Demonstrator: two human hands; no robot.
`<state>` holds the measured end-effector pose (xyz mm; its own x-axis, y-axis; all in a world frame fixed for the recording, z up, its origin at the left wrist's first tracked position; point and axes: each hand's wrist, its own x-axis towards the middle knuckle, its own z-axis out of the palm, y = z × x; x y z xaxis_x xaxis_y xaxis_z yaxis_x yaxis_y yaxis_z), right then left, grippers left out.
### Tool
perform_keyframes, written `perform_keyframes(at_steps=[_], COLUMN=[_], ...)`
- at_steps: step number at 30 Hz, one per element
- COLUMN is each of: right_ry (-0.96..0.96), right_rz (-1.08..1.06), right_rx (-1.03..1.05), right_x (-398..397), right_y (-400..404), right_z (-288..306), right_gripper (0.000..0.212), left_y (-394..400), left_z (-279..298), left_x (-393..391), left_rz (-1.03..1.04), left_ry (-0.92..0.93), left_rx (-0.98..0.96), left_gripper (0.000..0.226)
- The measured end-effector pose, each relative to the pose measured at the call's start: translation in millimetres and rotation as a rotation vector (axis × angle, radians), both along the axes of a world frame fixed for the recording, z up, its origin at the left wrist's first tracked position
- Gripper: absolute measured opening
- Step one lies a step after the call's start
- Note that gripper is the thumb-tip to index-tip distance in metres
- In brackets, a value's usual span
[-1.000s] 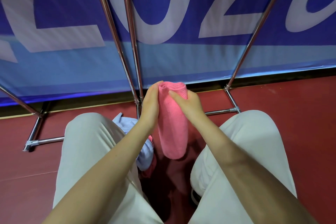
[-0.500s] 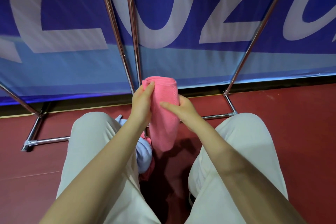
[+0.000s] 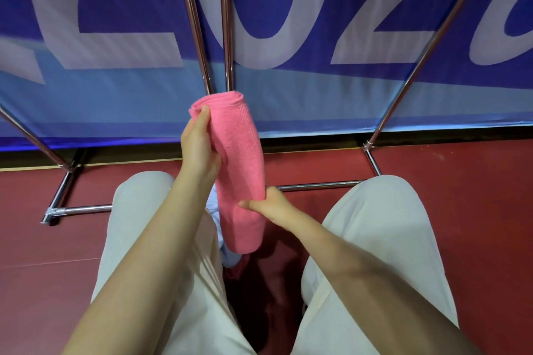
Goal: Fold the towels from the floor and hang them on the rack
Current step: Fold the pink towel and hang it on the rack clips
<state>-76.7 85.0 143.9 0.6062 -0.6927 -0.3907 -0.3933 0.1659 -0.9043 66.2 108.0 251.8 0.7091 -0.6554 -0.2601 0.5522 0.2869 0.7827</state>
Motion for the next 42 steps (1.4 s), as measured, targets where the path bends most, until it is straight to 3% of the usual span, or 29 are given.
perform_keyframes(at_steps=[9, 13, 16, 22, 26, 29, 34, 42], right_ry=[-0.139, -0.193, -0.24, -0.127, -0.028, 0.005, -0.001, 0.018], right_rz=[-0.159, -0.157, -0.119, -0.002, -0.056, -0.093, 0.108, 0.186], right_rx=[-0.141, -0.257, -0.333, -0.444, -0.547, -0.578, -0.669, -1.005], right_x=[2, 1, -3, -12, -4, 9, 23, 49], right_y=[-11, -12, -7, -7, -28, -49, -82, -121], right_z=[15, 31, 38, 39, 50, 84, 180, 343], right_gripper=[0.024, 0.008, 0.014, 0.009, 0.016, 0.024, 0.044, 0.019], left_y=[28, 42, 54, 73, 84, 78, 52, 9], left_z=[-4, -12, -20, -35, -35, -18, 45, 152], left_x=[57, 65, 69, 70, 74, 79, 99, 133], left_rz=[0.247, 0.293, 0.3, 0.239, 0.137, 0.137, 0.166, 0.12], left_ry=[0.031, 0.028, 0.034, -0.067, -0.197, -0.272, -0.36, -0.554], left_rx=[0.098, 0.149, 0.165, 0.205, 0.182, 0.198, 0.168, 0.234], left_gripper=[0.011, 0.011, 0.01, 0.014, 0.011, 0.021, 0.031, 0.029])
